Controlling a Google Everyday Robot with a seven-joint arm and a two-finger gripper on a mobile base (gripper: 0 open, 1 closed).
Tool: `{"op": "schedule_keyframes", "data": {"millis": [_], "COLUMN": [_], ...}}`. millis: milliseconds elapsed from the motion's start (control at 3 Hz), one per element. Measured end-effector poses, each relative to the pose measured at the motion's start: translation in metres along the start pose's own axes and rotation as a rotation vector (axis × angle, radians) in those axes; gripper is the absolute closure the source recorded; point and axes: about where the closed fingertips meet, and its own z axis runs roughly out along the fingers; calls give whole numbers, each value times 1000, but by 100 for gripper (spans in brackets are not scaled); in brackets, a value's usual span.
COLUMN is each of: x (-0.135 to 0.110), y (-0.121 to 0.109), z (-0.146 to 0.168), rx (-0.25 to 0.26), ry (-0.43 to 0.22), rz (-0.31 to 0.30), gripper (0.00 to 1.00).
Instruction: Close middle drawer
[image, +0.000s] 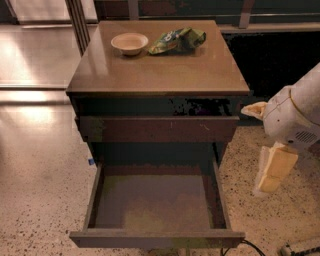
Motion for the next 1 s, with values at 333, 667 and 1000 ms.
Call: {"op": "schedule_keyframes", "data": {"millis": [333, 667, 1000], "x": [8, 8, 9], "y": [15, 15, 19], "z": [48, 48, 69], "rx": [-95, -95, -120], "ry": [-16, -16, -68], "rz": [-12, -12, 1], "gripper": [0, 0, 0]}}
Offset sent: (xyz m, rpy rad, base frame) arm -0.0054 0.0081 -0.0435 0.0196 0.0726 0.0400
